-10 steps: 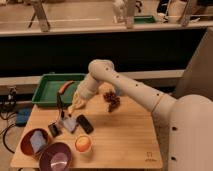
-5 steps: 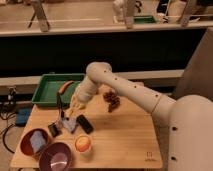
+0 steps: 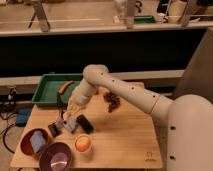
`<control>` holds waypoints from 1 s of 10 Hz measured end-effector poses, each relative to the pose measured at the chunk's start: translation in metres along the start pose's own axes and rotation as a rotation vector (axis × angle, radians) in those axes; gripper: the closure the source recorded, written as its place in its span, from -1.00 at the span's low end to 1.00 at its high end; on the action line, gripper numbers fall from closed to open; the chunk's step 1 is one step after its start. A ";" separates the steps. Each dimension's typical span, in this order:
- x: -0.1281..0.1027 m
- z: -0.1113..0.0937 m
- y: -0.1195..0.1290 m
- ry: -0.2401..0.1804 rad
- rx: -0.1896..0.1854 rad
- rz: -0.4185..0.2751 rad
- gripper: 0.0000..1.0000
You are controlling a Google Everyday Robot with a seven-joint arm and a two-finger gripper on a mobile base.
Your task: Place banana in purple bowl
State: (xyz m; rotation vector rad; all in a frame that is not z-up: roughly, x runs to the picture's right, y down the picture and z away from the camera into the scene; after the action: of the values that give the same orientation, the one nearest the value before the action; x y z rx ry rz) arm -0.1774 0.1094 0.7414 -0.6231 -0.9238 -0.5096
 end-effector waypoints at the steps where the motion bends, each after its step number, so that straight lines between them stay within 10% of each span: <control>1: -0.007 0.005 0.001 -0.004 -0.007 -0.009 0.98; 10: -0.025 0.030 0.004 -0.034 -0.040 -0.022 0.98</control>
State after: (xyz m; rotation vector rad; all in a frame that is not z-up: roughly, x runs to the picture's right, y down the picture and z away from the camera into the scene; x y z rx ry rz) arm -0.2041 0.1363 0.7324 -0.6605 -0.9547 -0.5397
